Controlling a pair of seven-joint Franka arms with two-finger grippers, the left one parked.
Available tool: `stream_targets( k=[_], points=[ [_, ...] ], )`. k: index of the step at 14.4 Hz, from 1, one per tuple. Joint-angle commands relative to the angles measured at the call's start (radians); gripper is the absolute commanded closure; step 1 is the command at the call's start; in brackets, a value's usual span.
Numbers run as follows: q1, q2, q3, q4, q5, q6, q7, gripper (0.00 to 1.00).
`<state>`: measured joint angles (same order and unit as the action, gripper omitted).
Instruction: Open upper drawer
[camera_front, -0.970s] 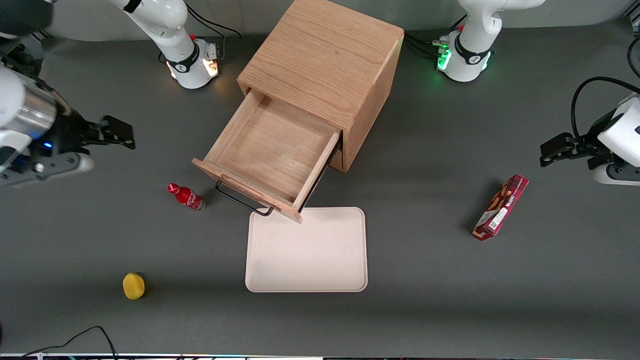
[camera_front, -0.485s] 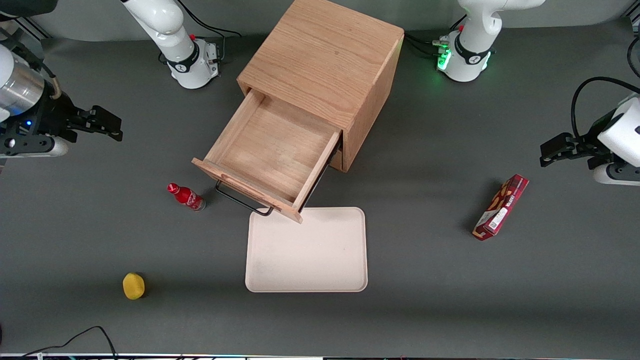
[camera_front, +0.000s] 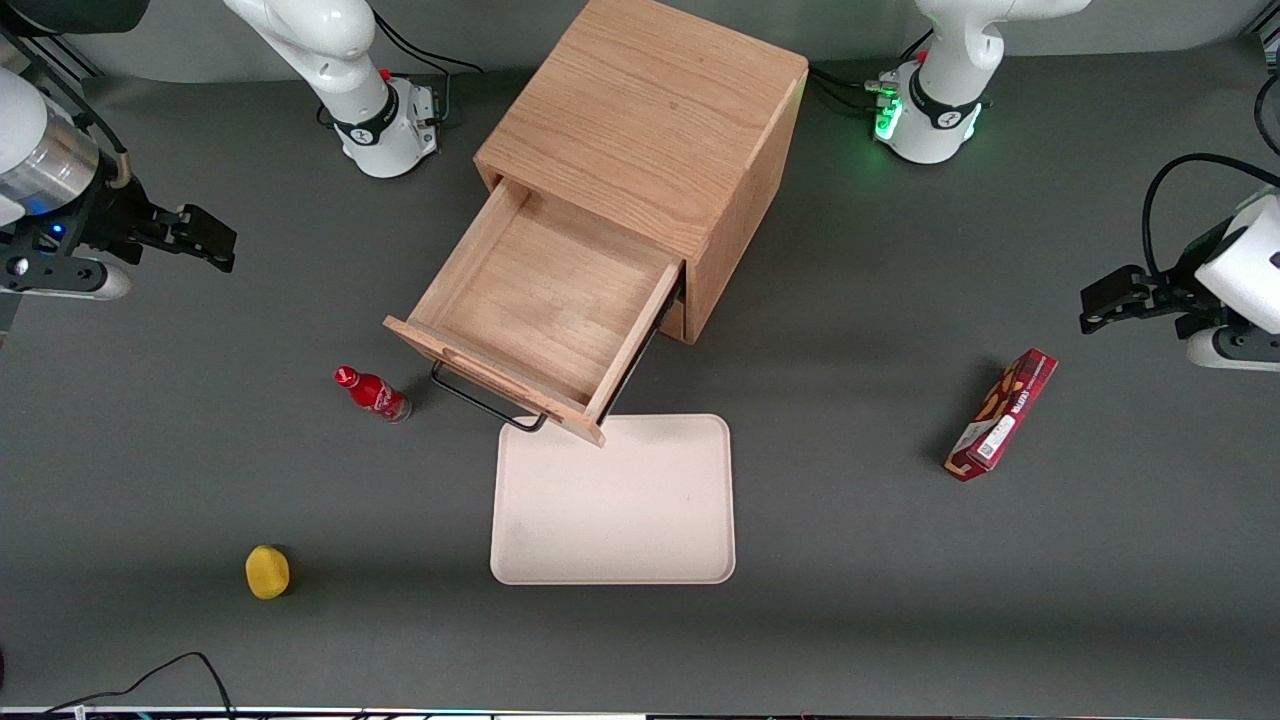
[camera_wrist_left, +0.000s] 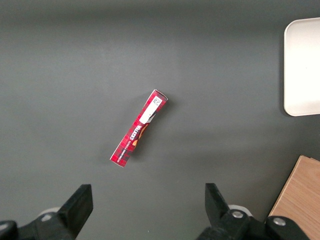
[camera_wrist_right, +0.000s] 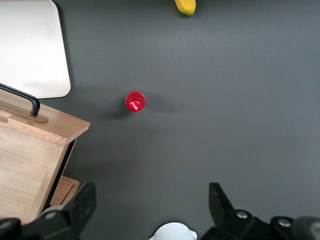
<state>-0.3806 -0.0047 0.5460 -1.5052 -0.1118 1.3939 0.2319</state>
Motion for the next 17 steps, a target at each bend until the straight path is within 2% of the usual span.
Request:
stream_targets(
  k=[1,4,5,7,10,13,17],
  points=[
    [0.277,-0.092,-0.335,-0.084,0.050,0.030,-0.113,0.00],
    [0.386,-0.098,-0.541,-0.073,0.168,0.054,-0.207,0.00],
    [0.405,-0.098,-0.573,-0.073,0.199,0.077,-0.207,0.00],
    [0.397,-0.100,-0.574,-0.087,0.239,0.129,-0.206,0.00],
    [0.408,-0.081,-0.560,-0.121,0.227,0.166,-0.184,0.00],
    [0.410,-0.046,-0.558,-0.078,0.169,0.134,-0.166,0.00],
    [0.326,-0.046,-0.506,-0.037,0.152,0.062,-0.158,0.00]
  ],
)
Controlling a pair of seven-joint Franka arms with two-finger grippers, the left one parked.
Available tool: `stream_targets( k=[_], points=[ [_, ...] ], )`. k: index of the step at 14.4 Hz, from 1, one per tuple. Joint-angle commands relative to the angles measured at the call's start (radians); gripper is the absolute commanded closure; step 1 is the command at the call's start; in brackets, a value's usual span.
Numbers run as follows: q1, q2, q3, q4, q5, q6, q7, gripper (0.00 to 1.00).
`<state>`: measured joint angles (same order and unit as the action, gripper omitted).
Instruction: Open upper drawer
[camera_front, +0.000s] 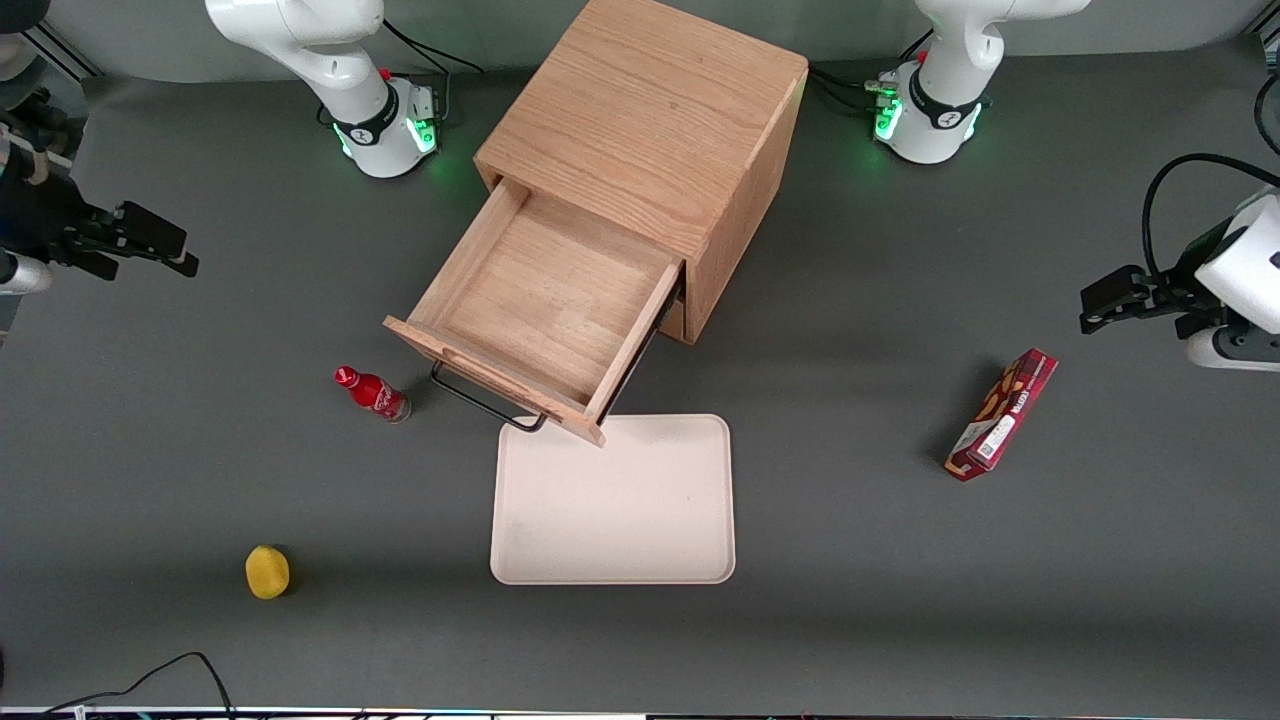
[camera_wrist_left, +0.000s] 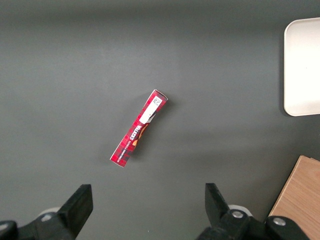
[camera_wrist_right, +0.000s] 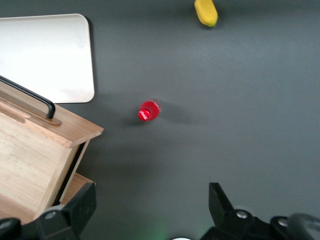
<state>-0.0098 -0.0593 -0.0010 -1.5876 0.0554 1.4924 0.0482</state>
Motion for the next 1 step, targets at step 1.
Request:
stream_targets(
  k=[1],
  points=[
    [-0.056,0.007,0.048,0.046,-0.015,-0.037,0.028,0.00]
  ],
)
